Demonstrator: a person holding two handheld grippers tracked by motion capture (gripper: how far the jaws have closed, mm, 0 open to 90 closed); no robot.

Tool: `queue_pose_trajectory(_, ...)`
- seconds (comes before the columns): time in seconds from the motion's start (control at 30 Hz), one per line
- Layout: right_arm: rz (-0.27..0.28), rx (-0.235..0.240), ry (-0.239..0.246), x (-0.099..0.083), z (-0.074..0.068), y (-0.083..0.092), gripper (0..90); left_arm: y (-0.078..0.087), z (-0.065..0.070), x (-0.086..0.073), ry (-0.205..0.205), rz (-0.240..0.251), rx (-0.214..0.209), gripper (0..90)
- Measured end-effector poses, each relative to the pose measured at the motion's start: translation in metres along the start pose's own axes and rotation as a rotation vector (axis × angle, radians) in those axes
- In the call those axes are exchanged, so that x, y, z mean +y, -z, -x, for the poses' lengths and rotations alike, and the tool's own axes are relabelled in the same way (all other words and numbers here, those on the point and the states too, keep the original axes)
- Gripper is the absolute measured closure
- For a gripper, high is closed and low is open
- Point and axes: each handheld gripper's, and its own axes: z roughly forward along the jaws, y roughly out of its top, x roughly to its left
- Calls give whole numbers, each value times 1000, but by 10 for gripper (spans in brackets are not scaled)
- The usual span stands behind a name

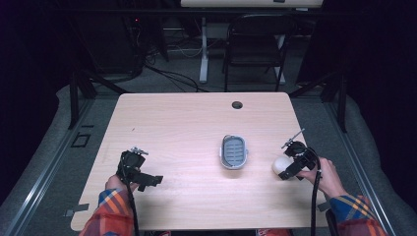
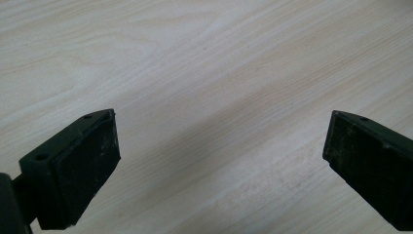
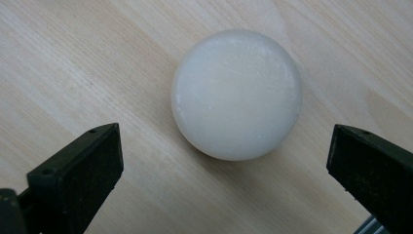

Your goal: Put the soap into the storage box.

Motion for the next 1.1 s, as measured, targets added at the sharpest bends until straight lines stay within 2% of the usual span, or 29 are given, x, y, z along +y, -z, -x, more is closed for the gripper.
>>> queue_pose_trajectory(0.03, 5, 0, -6, 2, -1, -1, 0, 0, 0, 0, -1, 0, 0, 1)
queue_pose_trajectory(0.07, -30, -5, 25, 5, 1, 1, 0, 0, 0, 0, 0, -2, -1, 1)
queue_pose_trajectory(0.1, 12, -4, -8, 5, -1, -2, 0, 0, 0, 0, 0, -2, -1, 1)
queue_pose_trajectory(0.13, -2, -19, 0, 6, -1, -2, 0, 0, 0, 0, -2, -2, 0, 1)
queue_pose_trajectory(0.2, 7, -14, -5, 9, -2, -4, 0, 0, 0, 0, -2, -2, 0, 1)
queue_pose_trajectory(0.27, -40, -20, 32, 13, 1, -4, 0, -1, 0, 0, -2, -2, 0, 1)
queue_pose_trajectory(0.37, -26, -15, 13, 14, 0, -7, 0, 0, 0, 0, -3, -2, 0, 1)
queue_pose_trajectory(0.4, -74, -22, 44, 18, 2, -5, 0, 0, 0, 0, -3, -2, 0, 1)
queue_pose_trajectory(0.43, -74, -22, 44, 18, 2, -5, 0, 0, 0, 0, -3, -2, -1, 1)
queue_pose_trajectory(0.47, 40, -1, -48, 14, -3, -15, 0, -1, 0, 0, -4, -1, 0, 1)
queue_pose_trajectory(0.5, 56, -2, -65, 14, -5, -16, 0, -1, 0, 0, -4, -1, 0, 1)
queue_pose_trajectory(0.53, -38, -15, 11, 19, 0, -11, 0, -1, 0, 0, -3, -1, 0, 1)
queue_pose_trajectory(0.63, -30, -17, 4, 20, -1, -13, 0, -1, 0, 0, -3, -2, 0, 1)
queue_pose_trajectory(0.67, -59, -21, 25, 22, 1, -11, 0, -1, 0, 0, -1, -3, -1, 1)
queue_pose_trajectory(0.7, -29, -16, -2, 21, 0, -14, 0, -1, 0, 0, -2, -4, -1, 1)
queue_pose_trajectory(0.73, -46, -19, 6, 24, 0, -15, 0, -1, 1, 0, -3, -5, -1, 1)
queue_pose_trajectory(0.83, -39, -28, 5, 27, -1, -17, 2, -1, 0, 0, -4, -6, -2, 1)
queue_pose_trajectory(0.9, -53, -27, 17, 28, 0, -16, 11, -1, 0, 0, -4, -7, -2, 1)
queue_pose_trajectory(0.93, -76, -37, 29, 30, 0, -16, 48, -1, 0, 0, -4, -7, -2, 1)
queue_pose_trajectory(0.97, -76, -37, 29, 30, 0, -16, 48, -1, 0, 0, -4, -7, -2, 1)
queue_pose_trajectory(1.0, -65, -31, 21, 30, 1, -18, 92, -1, 0, 0, -4, -7, -2, 1)
queue_pose_trajectory(1.1, -50, -33, 4, 30, 0, -20, 125, -1, 0, 0, -6, -8, -2, 1)
